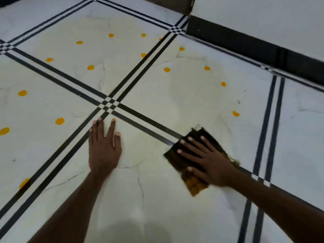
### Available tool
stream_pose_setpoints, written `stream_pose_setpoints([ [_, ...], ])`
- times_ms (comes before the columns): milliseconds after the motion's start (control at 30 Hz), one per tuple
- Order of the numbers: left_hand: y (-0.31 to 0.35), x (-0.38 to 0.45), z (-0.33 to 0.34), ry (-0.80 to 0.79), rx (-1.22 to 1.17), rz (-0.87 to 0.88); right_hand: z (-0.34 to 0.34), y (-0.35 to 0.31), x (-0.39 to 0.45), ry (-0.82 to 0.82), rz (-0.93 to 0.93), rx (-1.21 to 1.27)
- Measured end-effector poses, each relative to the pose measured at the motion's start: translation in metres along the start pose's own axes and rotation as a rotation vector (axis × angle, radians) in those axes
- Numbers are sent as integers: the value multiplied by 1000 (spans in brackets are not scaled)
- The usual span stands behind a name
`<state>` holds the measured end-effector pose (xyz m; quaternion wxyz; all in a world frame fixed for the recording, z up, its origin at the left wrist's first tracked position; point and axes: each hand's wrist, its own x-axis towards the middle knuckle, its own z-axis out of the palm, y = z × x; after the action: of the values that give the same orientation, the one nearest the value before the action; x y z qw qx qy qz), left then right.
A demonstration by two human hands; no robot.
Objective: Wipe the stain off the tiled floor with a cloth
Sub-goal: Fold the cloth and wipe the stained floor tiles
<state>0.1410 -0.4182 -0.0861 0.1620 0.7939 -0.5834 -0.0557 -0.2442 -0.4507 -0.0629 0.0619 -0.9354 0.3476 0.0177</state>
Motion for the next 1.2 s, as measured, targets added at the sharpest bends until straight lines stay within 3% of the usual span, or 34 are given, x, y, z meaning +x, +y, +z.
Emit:
stream_pose_setpoints([
  [133, 4, -3, -1, 0, -9, 8, -8, 79, 17, 123, 602, 96],
  [200, 5, -4, -1, -8, -7, 11, -4, 74, 63, 145, 754, 119],
  [233, 6, -4, -1, -11, -3, 14, 0, 64, 79, 155, 716, 94],
  [300, 9, -3, -4, -51, -1, 38, 5, 31, 84, 153, 468, 47],
  [367, 25, 5, -7, -109, -17, 163, 6, 3, 49, 100, 213, 39],
  [433, 52, 18, -1, -145, -37, 331, 6, 3, 6, 58, 120, 71],
  [500, 81, 39, 10, -162, -58, 409, 8, 38, -17, 95, 188, 80],
  [633, 118, 94, 39, -199, -48, 352, 5, 120, 18, 177, 624, 136],
  [800, 134, 110, 64, -108, 62, 273, -1, 176, 97, 203, 736, 127],
  [1033, 135, 116, 61, -112, 43, 263, -19, 205, 207, 199, 672, 153],
  [1200, 135, 114, 58, -140, 28, 254, -13, 173, 191, 128, 249, 59],
])
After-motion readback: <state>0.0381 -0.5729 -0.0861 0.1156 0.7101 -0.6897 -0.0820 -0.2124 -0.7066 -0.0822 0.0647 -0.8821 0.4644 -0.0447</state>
